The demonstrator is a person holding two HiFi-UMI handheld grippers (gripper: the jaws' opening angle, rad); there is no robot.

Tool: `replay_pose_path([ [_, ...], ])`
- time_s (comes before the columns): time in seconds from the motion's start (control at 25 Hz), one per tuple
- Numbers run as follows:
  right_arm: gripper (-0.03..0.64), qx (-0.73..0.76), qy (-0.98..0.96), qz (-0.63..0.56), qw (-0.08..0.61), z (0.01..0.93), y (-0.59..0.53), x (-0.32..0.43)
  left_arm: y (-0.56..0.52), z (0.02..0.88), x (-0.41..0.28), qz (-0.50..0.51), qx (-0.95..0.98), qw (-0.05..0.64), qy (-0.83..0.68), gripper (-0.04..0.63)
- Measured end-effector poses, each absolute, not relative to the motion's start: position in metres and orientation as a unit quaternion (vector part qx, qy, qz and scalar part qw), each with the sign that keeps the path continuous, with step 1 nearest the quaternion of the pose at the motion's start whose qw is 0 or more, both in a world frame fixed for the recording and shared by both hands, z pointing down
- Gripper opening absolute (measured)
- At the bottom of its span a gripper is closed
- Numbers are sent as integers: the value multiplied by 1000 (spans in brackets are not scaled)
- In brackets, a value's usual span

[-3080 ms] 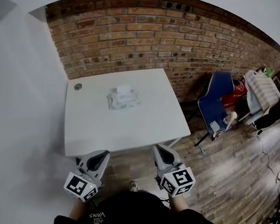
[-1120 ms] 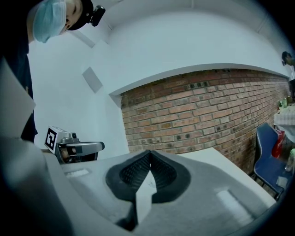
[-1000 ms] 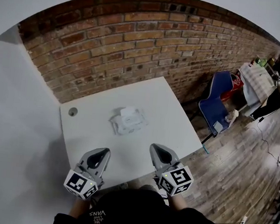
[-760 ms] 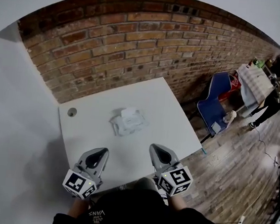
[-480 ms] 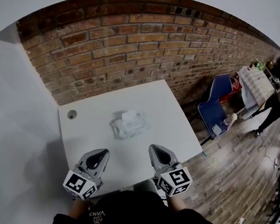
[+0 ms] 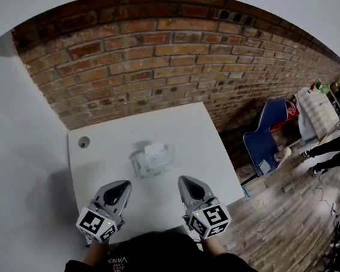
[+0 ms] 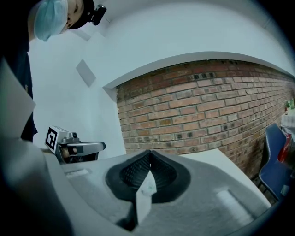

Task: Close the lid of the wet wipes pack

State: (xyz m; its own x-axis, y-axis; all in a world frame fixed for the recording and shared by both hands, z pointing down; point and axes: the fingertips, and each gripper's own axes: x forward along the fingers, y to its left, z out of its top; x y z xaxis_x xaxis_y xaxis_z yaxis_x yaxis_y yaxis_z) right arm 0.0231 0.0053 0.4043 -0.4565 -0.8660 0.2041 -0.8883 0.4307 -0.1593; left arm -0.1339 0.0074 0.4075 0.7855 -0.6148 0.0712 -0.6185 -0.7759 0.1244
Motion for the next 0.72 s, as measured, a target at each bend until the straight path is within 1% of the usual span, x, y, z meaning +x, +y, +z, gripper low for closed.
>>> replay_pose_path([
  [0.72, -3, 463, -873, 136, 68, 425, -77, 55, -58, 428, -94, 33, 920, 86, -380, 2],
])
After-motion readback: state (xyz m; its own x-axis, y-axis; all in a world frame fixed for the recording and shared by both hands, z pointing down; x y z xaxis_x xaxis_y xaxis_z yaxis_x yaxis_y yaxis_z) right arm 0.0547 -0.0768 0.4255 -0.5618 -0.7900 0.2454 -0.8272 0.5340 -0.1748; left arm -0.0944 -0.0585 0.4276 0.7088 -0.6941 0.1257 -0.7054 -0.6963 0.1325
